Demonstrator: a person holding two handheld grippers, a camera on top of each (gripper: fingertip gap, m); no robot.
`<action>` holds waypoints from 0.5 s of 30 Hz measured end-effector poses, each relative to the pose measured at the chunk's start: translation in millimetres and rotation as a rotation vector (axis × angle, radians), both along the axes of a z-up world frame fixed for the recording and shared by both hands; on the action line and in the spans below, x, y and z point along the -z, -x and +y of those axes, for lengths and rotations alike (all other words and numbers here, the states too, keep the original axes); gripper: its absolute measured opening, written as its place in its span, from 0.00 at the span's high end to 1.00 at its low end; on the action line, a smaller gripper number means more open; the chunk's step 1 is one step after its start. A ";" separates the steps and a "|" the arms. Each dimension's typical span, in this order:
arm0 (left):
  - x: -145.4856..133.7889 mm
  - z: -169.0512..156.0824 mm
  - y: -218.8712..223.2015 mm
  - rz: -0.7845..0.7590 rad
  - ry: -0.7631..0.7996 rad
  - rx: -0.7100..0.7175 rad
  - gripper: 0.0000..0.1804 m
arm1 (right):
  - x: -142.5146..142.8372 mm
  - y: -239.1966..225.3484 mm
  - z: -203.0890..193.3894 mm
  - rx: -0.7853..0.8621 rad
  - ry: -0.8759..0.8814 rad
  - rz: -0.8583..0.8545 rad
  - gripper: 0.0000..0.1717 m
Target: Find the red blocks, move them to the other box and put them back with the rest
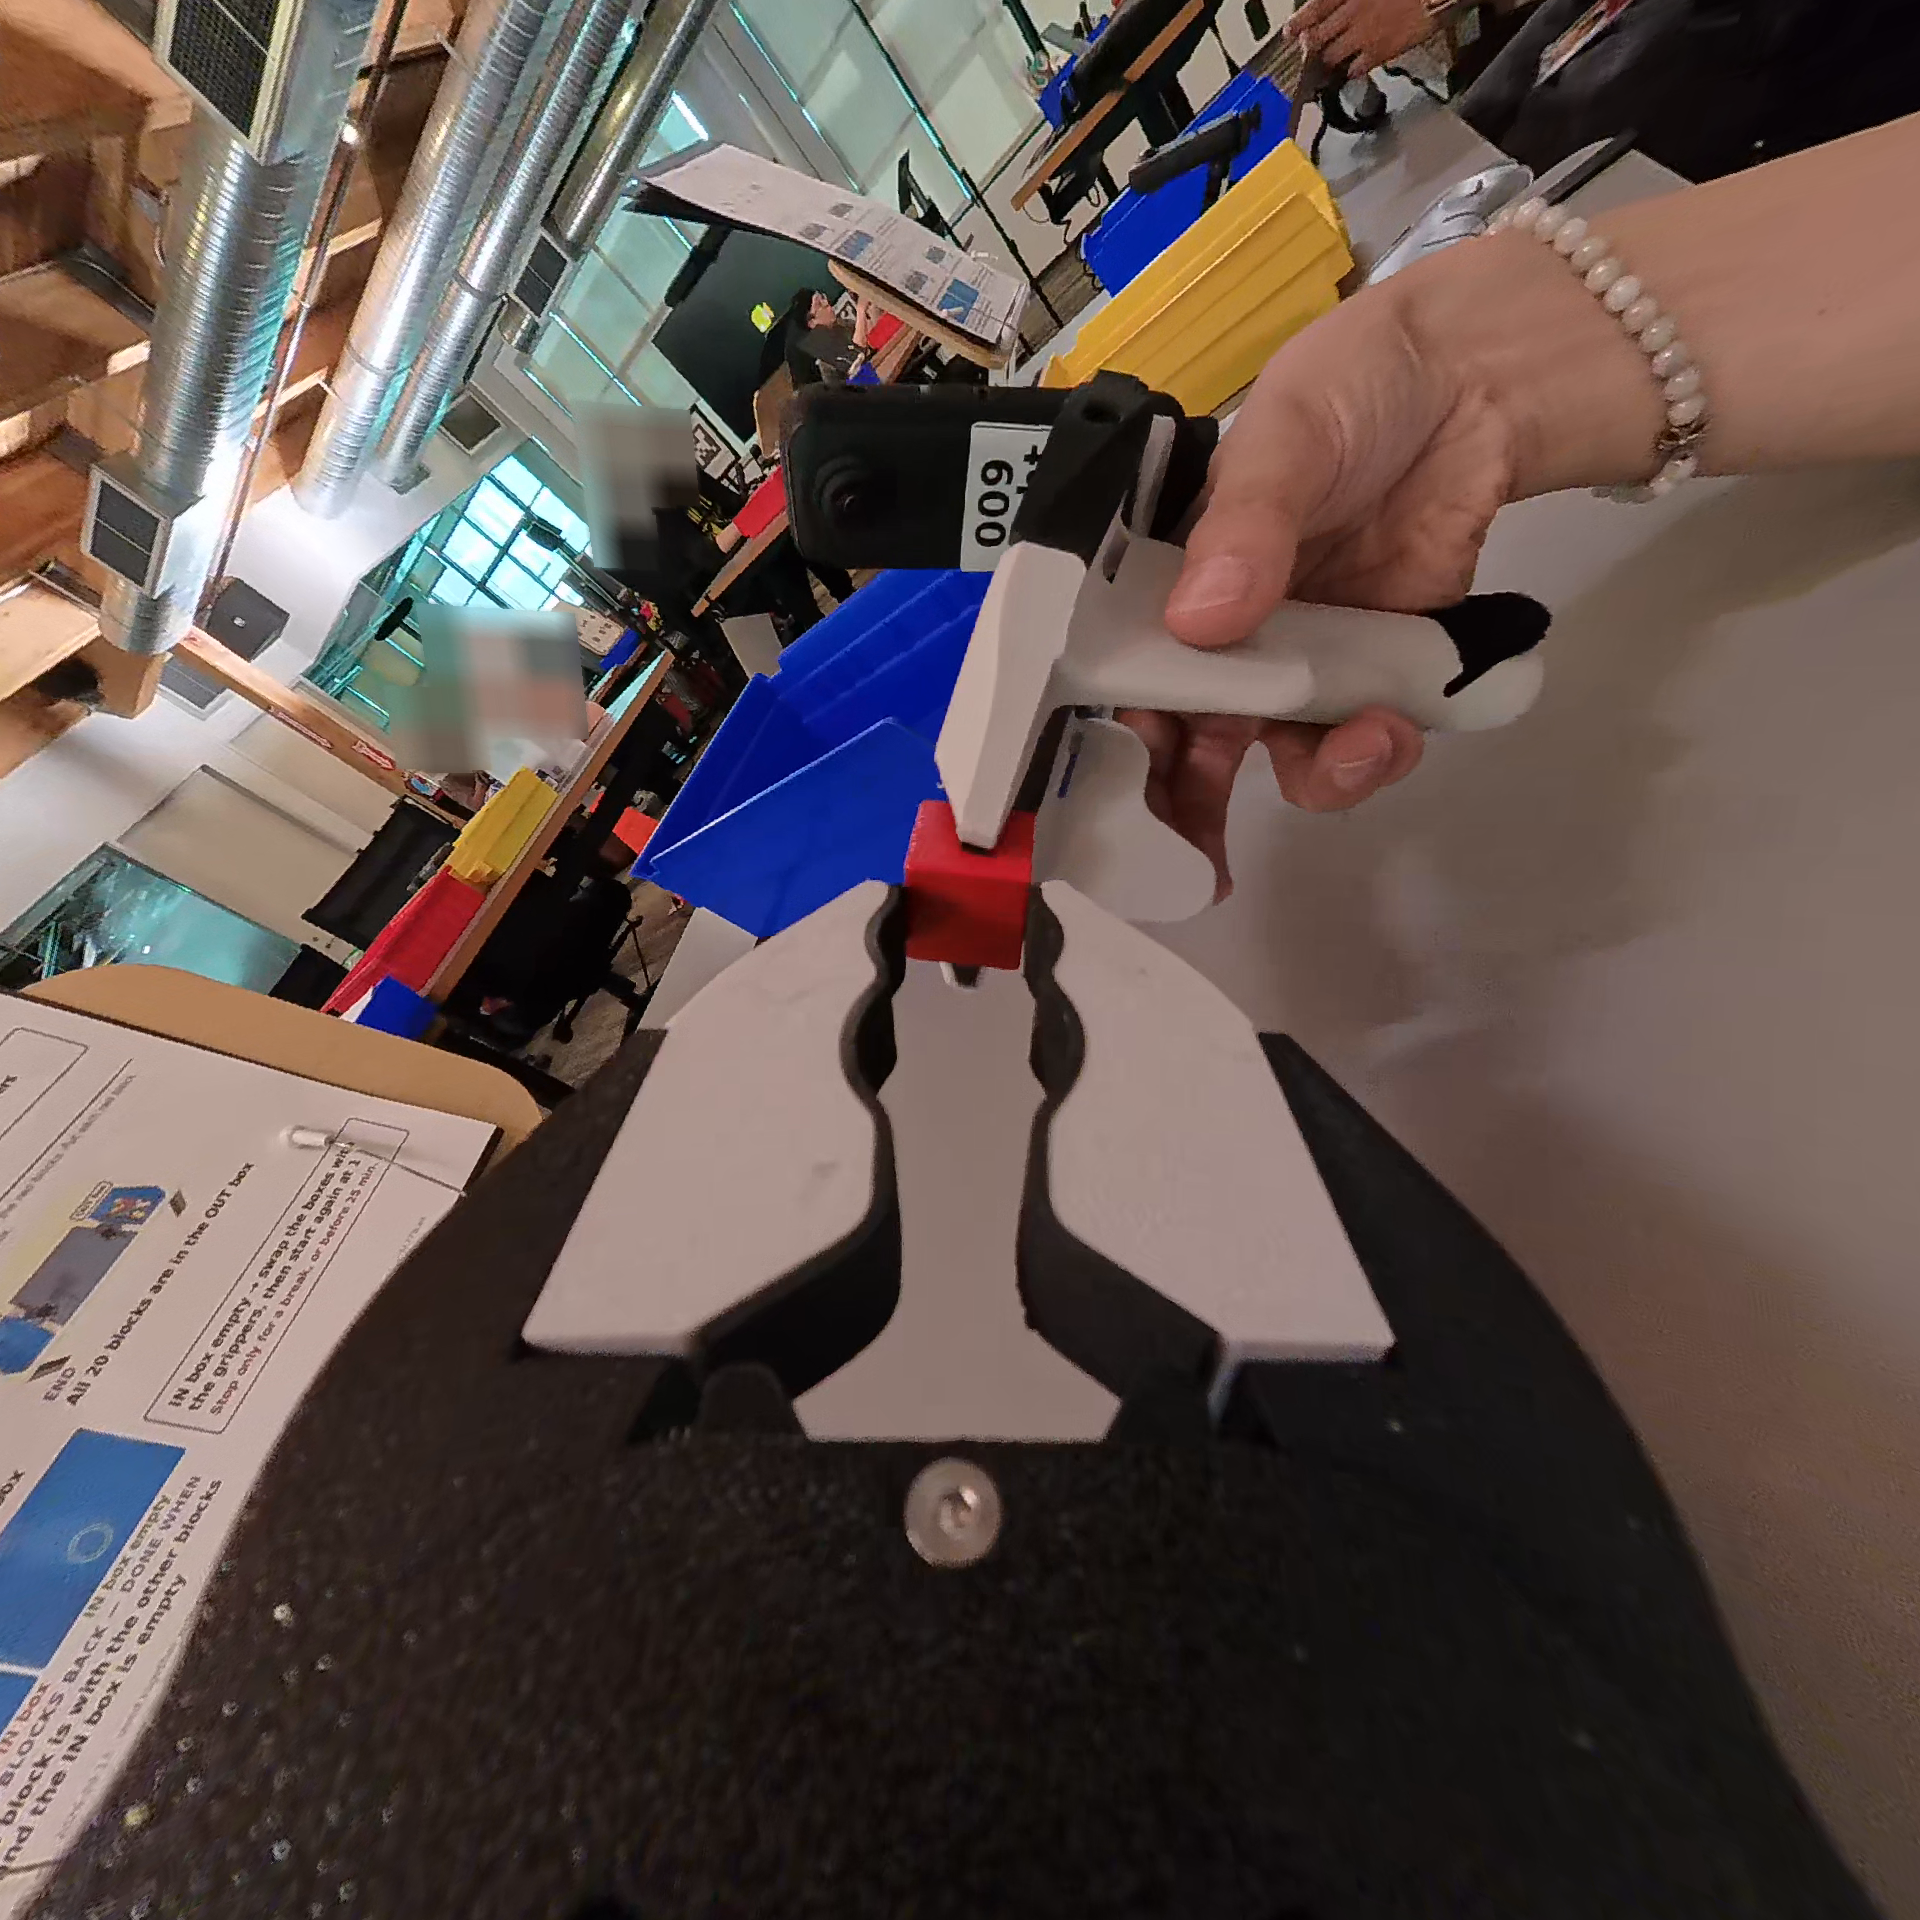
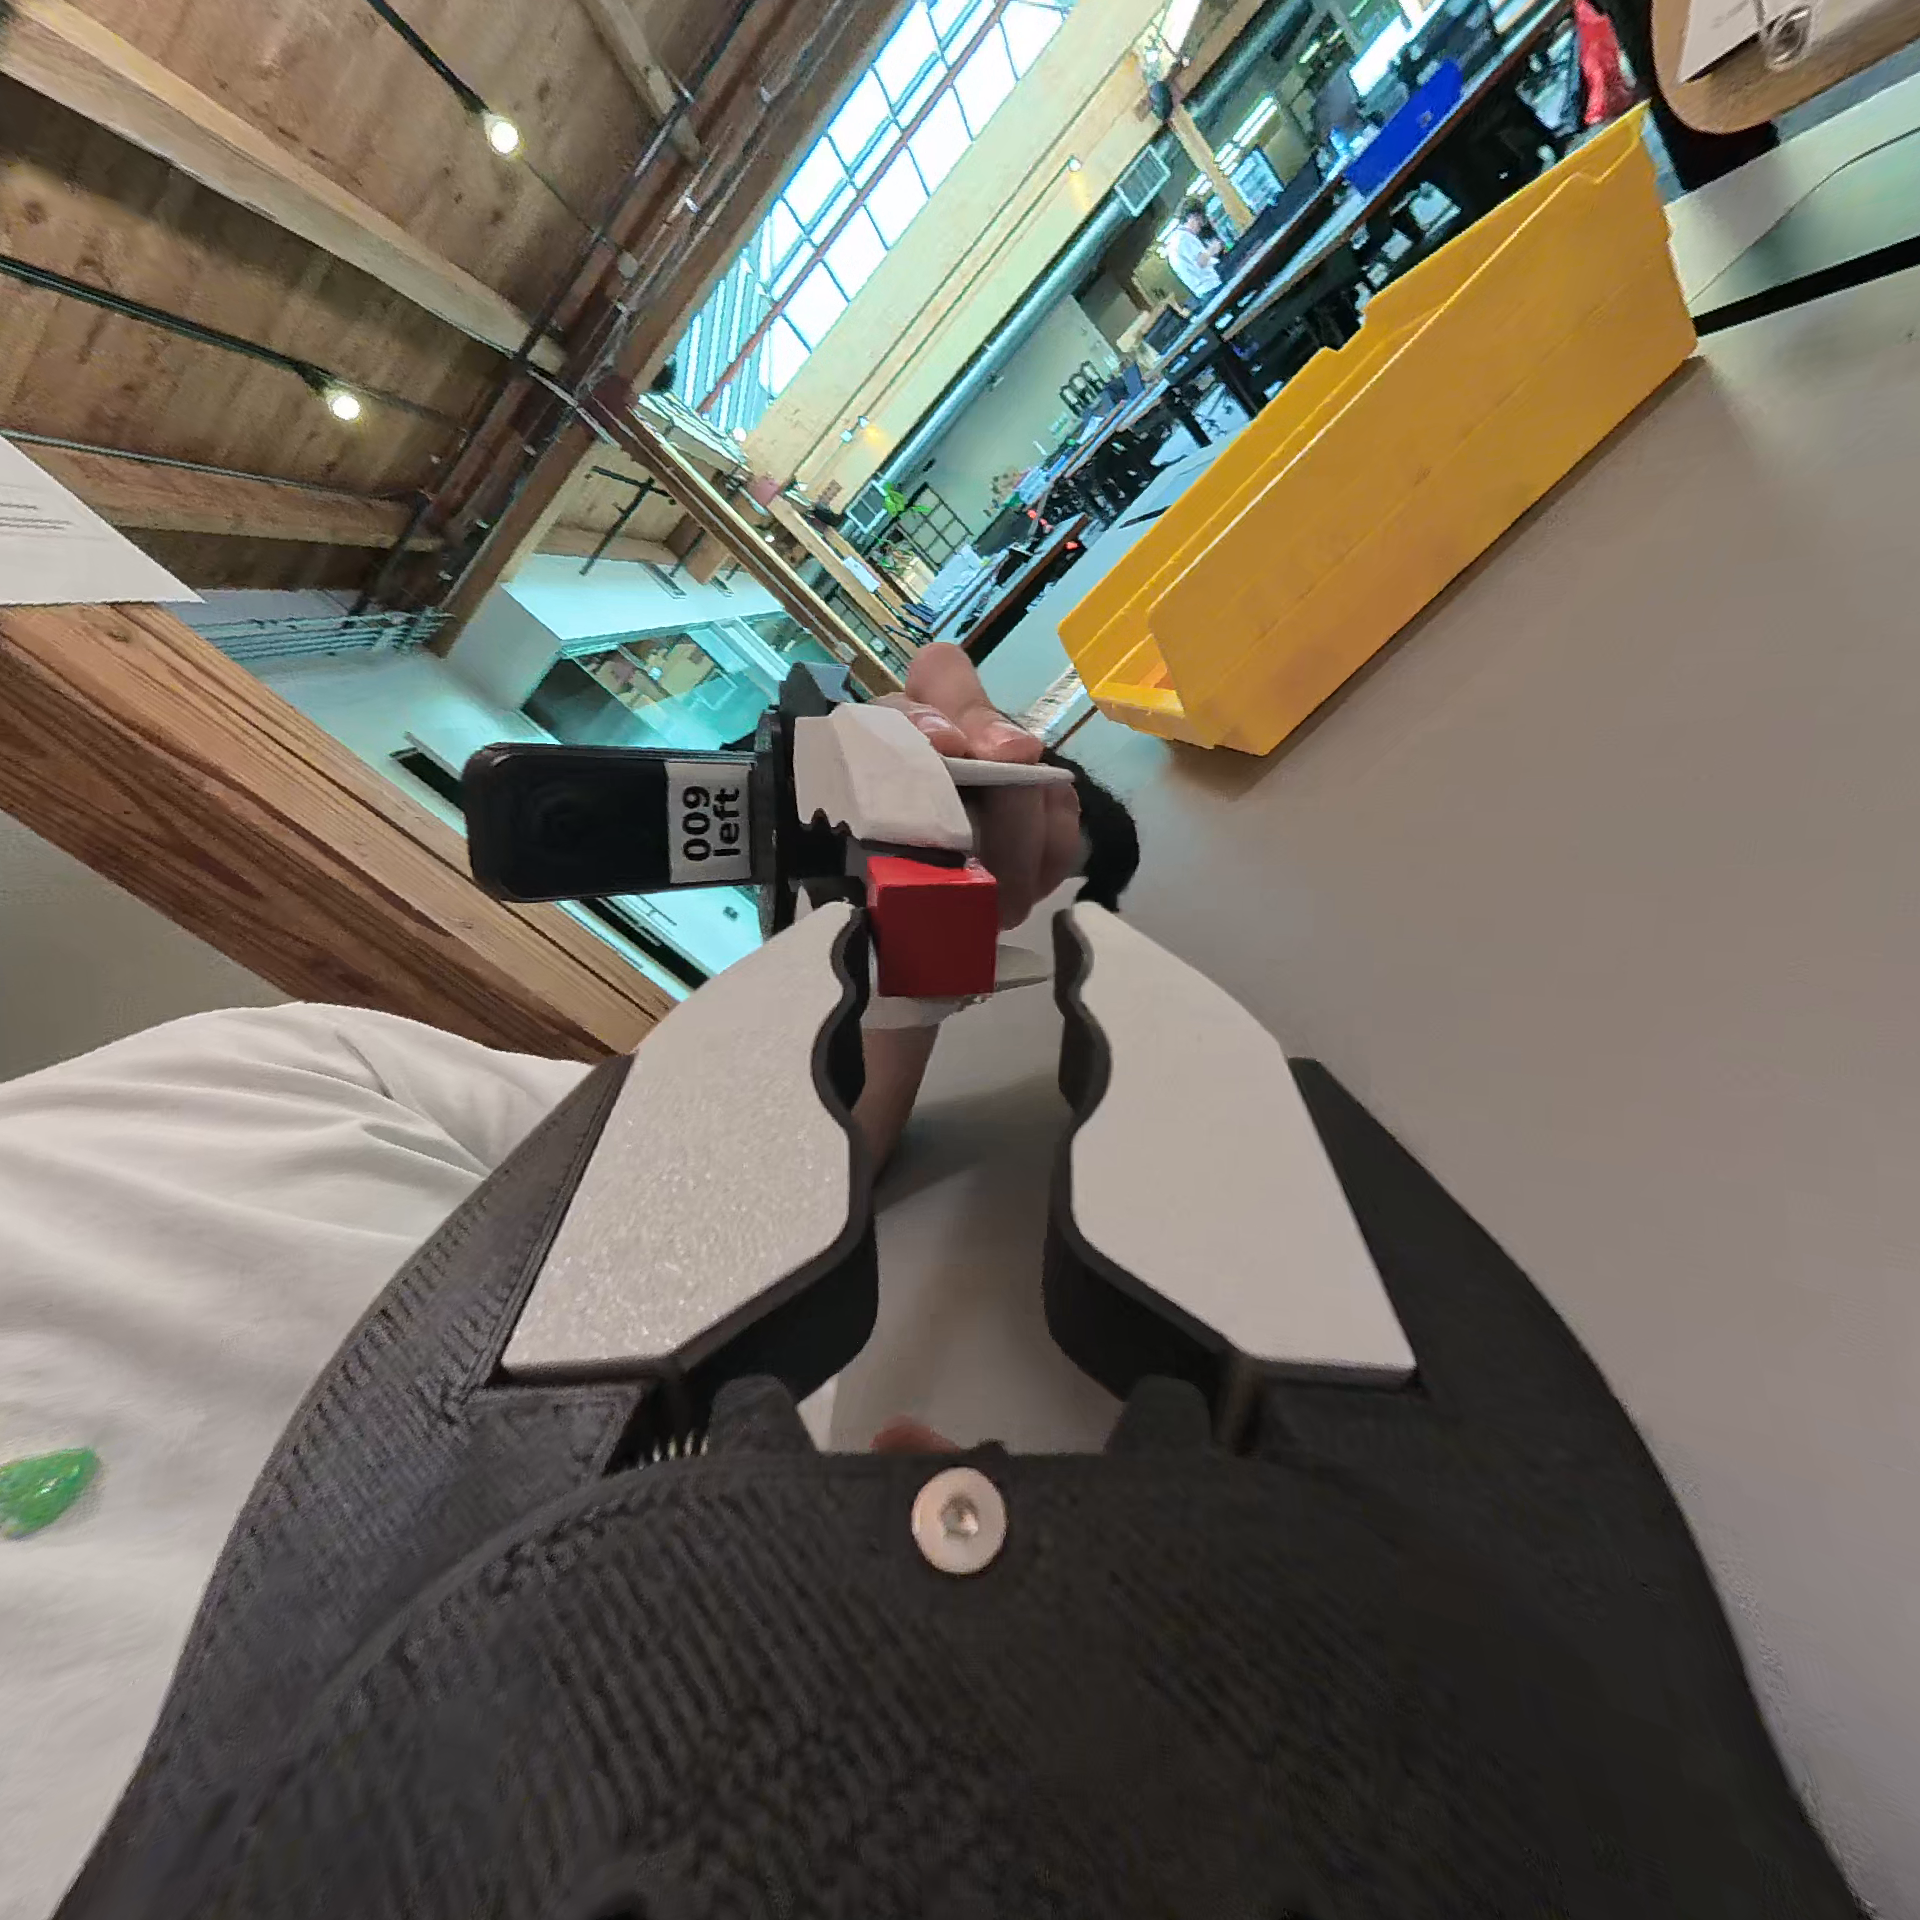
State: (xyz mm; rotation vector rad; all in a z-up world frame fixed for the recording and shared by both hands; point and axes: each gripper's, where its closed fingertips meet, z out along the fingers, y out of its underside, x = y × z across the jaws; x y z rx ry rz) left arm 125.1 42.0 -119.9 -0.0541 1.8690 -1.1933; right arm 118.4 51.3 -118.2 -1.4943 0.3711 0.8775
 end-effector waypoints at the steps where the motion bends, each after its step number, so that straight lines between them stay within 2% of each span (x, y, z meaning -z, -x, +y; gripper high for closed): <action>1: 0.4 0.2 -0.1 0.000 -0.002 -0.001 0.88 | -1.6 1.3 -0.7 -0.011 -0.012 0.006 0.83; 2: 1.5 0.4 -0.4 0.001 -0.006 -0.004 0.88 | -2.5 2.6 -1.2 -0.021 -0.018 0.009 0.87; 9: 1.7 -0.5 0.4 -0.012 0.007 -0.001 0.88 | -1.8 4.0 -2.0 -0.033 -0.011 0.010 0.87; 14: -1.1 4.8 -6.2 -0.016 0.087 -0.056 0.87 | -7.2 -7.8 -3.4 0.061 -0.011 -0.052 0.87; 15: -3.4 6.3 -6.5 -0.024 0.114 -0.064 0.83 | -10.3 -13.2 -7.5 0.083 -0.019 -0.053 0.87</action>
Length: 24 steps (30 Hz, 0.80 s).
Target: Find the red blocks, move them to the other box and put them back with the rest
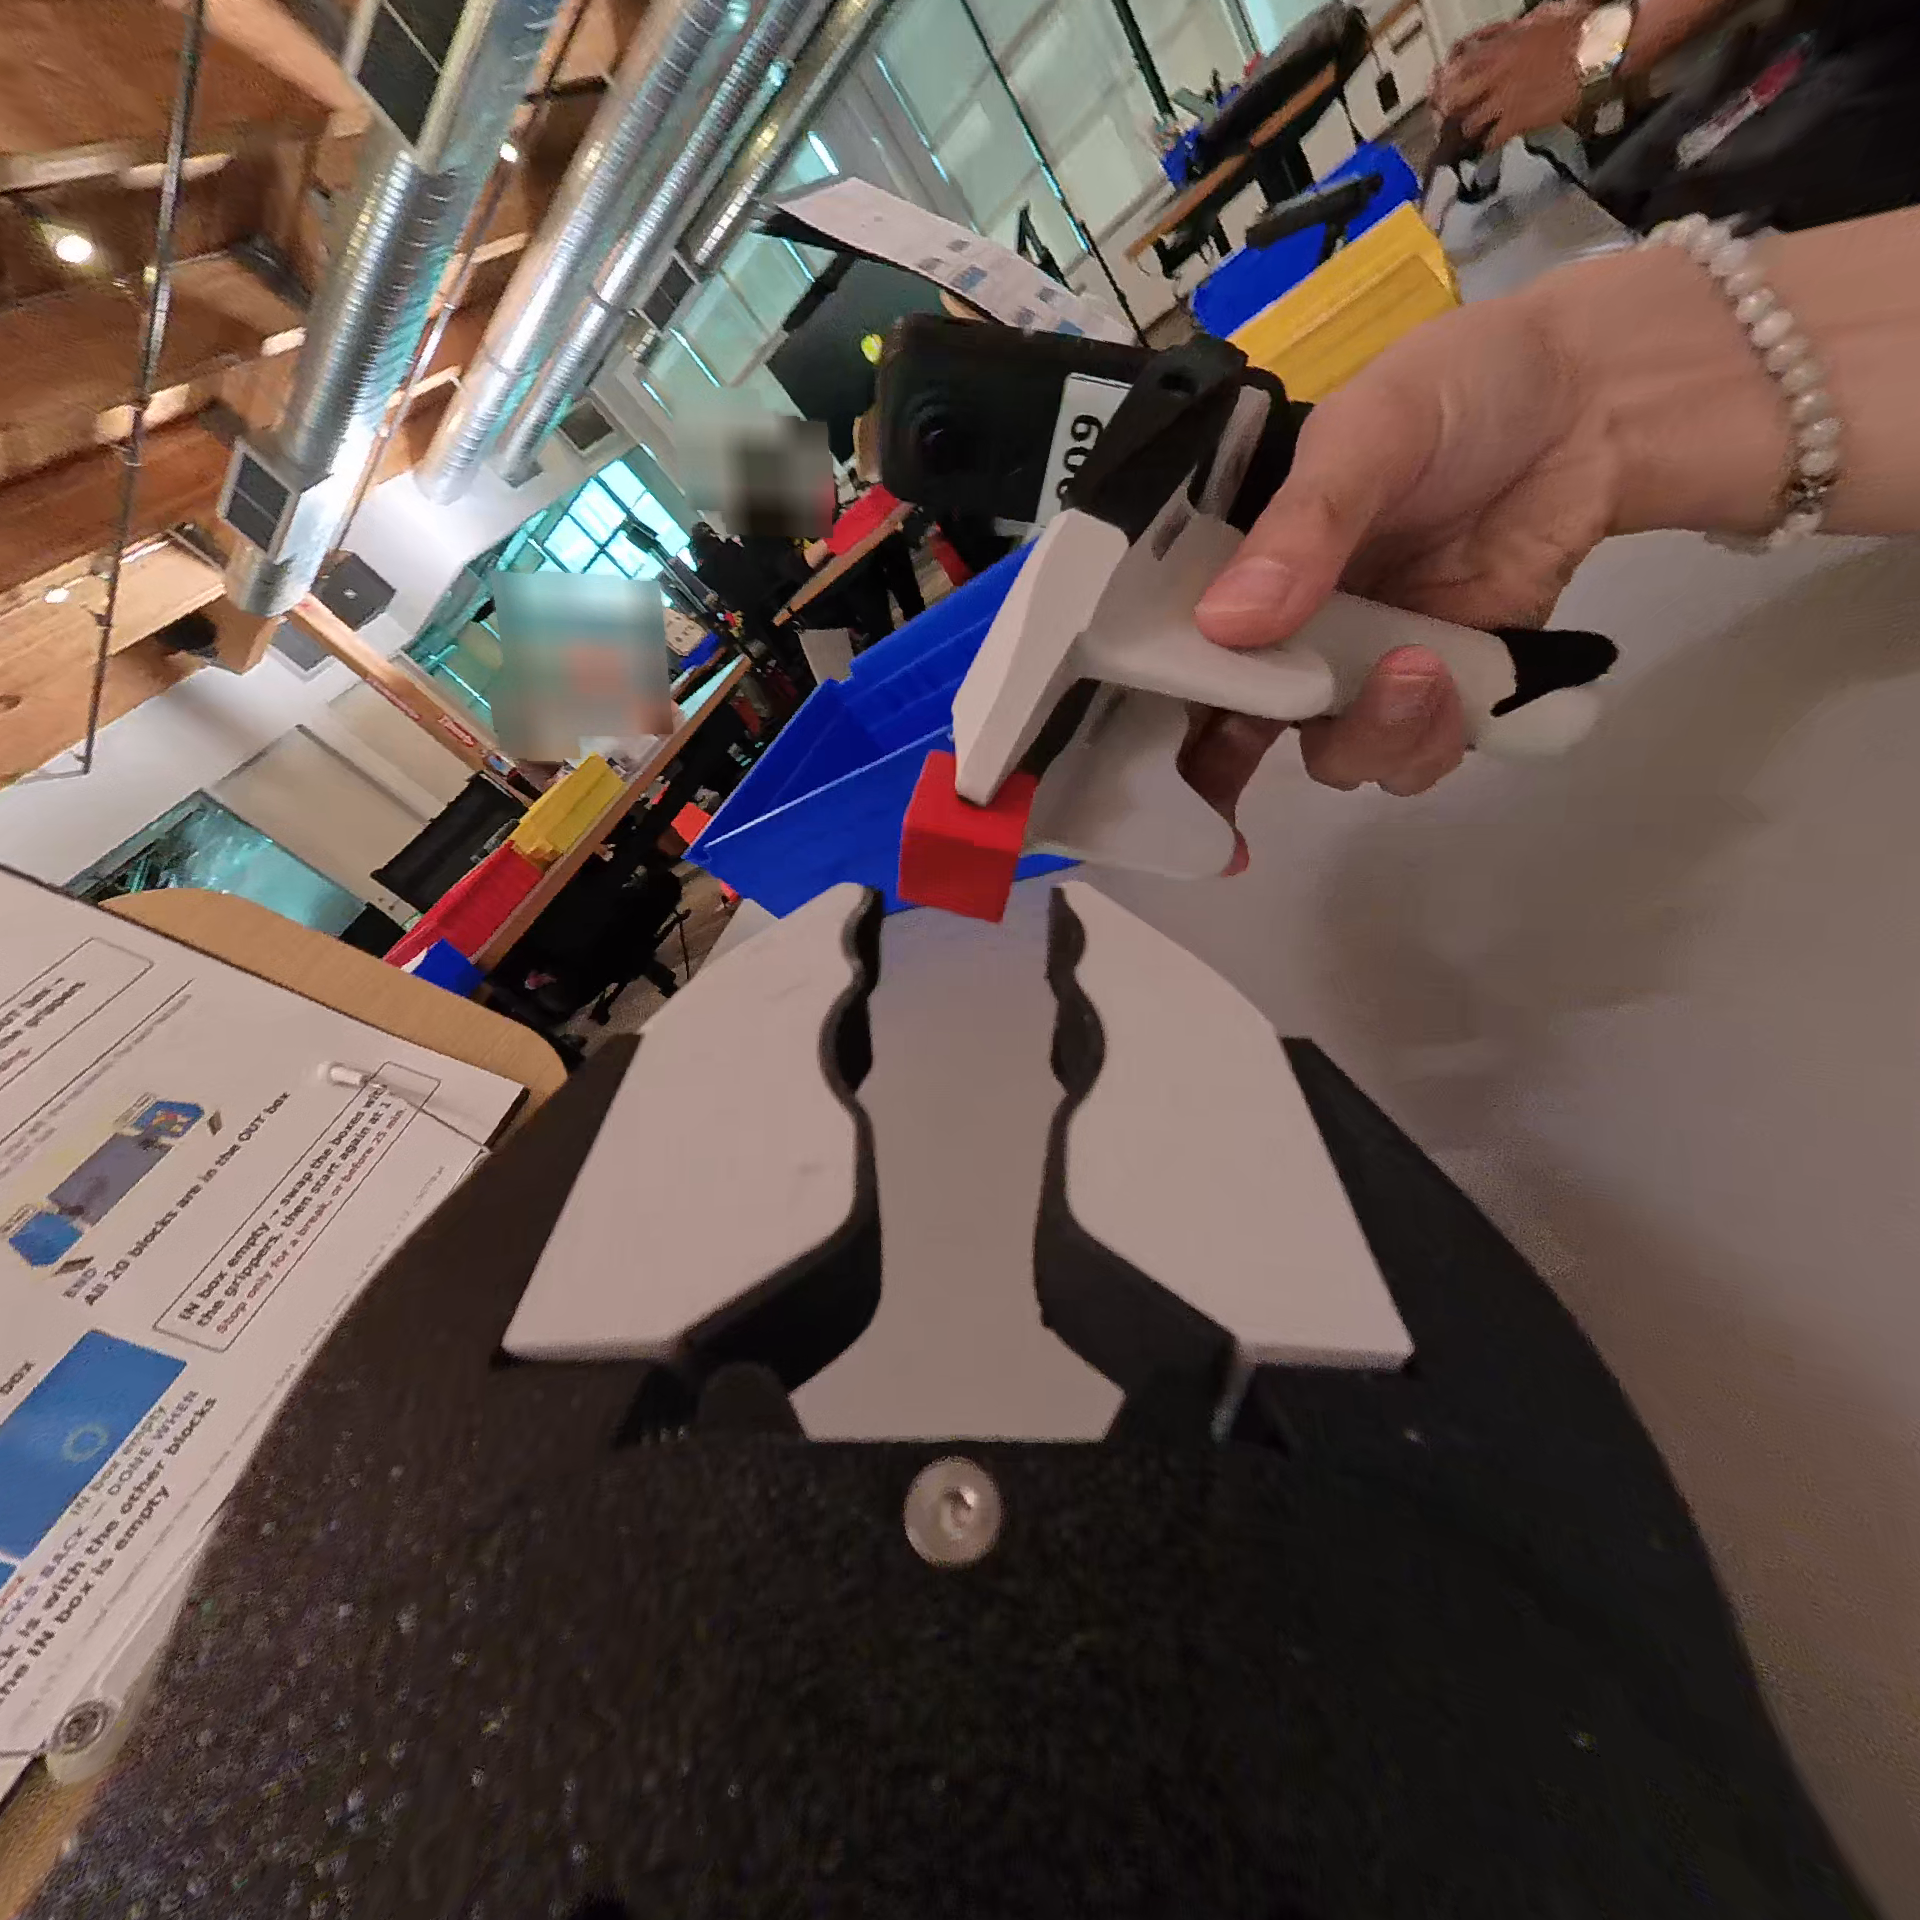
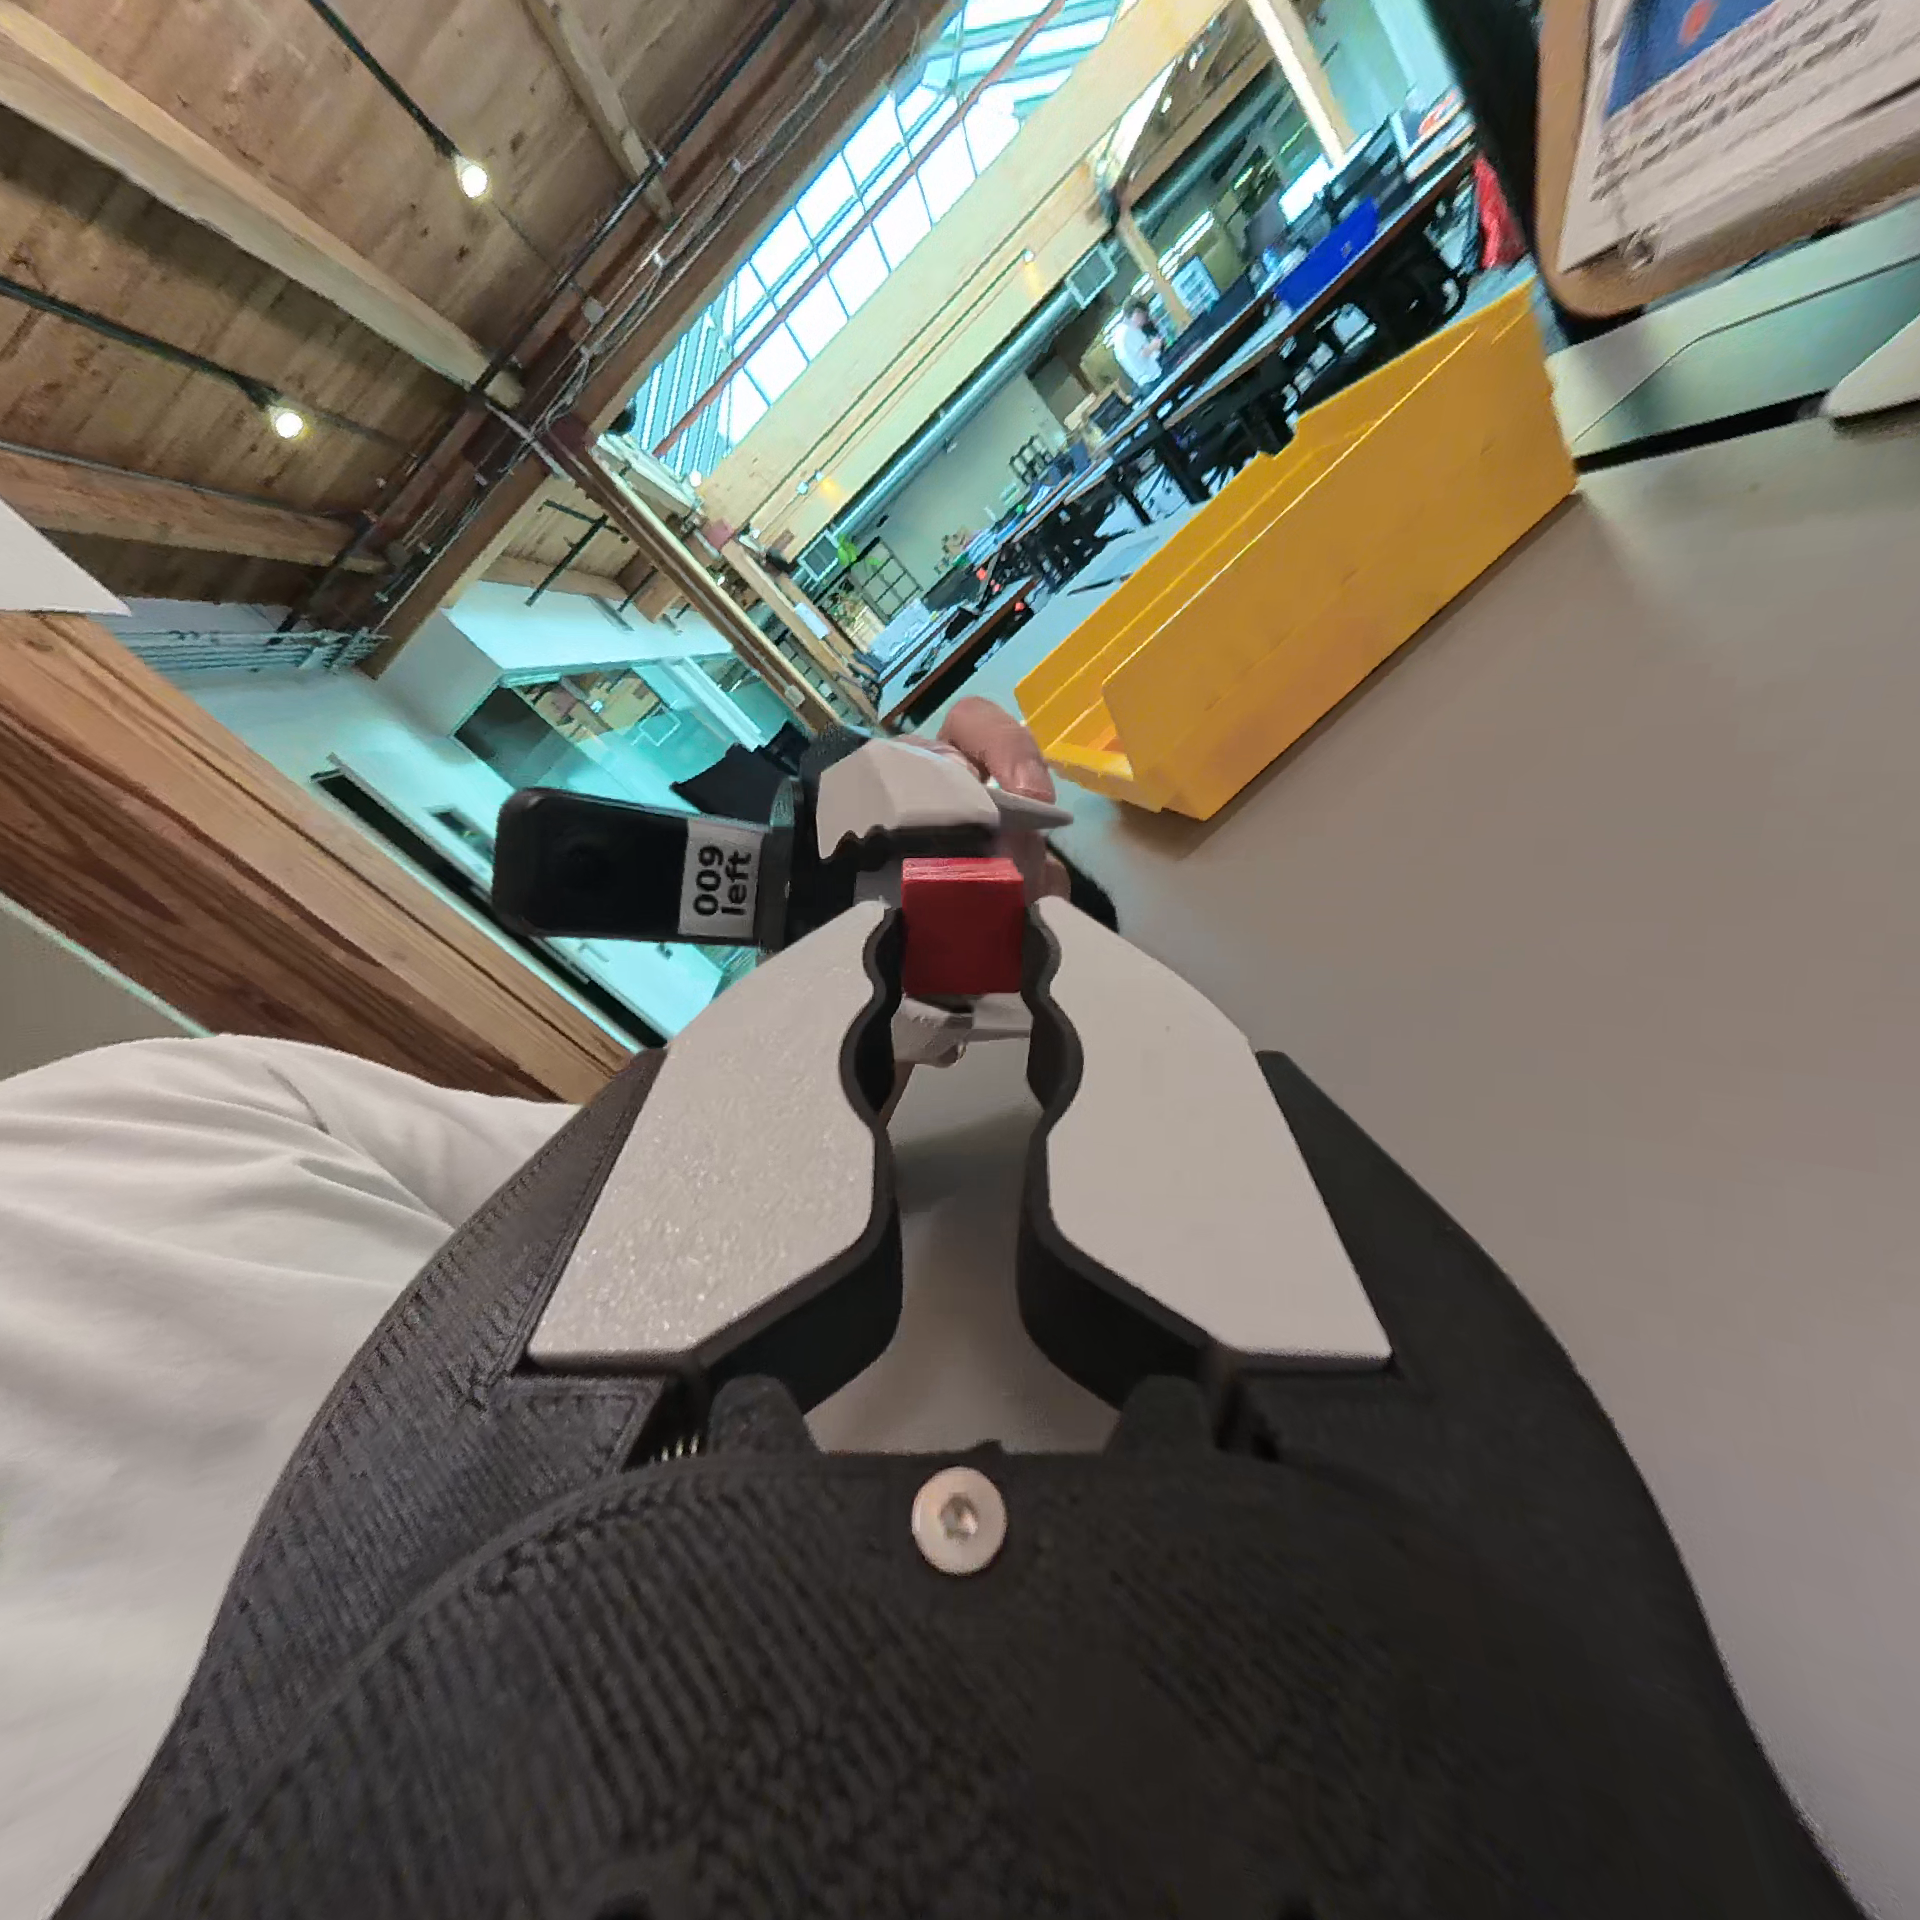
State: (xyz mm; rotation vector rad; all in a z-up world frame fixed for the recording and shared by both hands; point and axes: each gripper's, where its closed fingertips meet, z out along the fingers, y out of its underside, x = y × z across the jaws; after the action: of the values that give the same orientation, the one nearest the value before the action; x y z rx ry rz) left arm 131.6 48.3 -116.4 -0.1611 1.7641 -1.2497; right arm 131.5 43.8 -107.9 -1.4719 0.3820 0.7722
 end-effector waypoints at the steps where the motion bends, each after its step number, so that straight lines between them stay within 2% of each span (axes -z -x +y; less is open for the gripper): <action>1: -2.1 2.2 -0.8 -0.007 0.027 -0.013 0.79 | -3.2 -7.3 -5.7 0.031 -0.003 -0.004 0.87; 4: -2.2 12.1 -8.3 -0.010 0.070 -0.074 0.72 | -18.5 -36.5 -34.6 0.176 -0.020 -0.057 0.87; 6: 0.1 20.7 -16.3 -0.007 0.076 -0.138 0.70 | -23.4 -67.5 -65.8 0.360 0.032 -0.148 0.87; 10: 6.9 29.5 -27.2 0.039 0.105 -0.206 0.70 | -15.0 -139.1 -162.3 0.830 0.282 -0.336 0.87; 13: 9.3 31.0 -30.9 0.065 0.127 -0.222 0.70 | -3.8 -167.0 -216.7 1.026 0.425 -0.378 0.87; 17: 11.5 33.7 -35.3 0.086 0.148 -0.246 0.72 | 24.7 -185.7 -230.1 1.067 0.590 -0.406 0.87; 20: 15.0 37.3 -36.8 0.089 0.143 -0.260 0.73 | 43.2 -196.3 -216.1 1.009 0.674 -0.432 0.87; 24: 19.3 43.9 -39.9 0.102 0.135 -0.290 0.73 | 52.3 -208.5 -196.5 0.958 0.767 -0.478 0.87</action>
State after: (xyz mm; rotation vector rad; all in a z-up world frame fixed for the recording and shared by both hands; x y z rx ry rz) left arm 171.5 92.2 -135.7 -0.5477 1.6710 -1.1634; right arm 340.0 -152.7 -160.2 -1.8290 0.9725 -0.5557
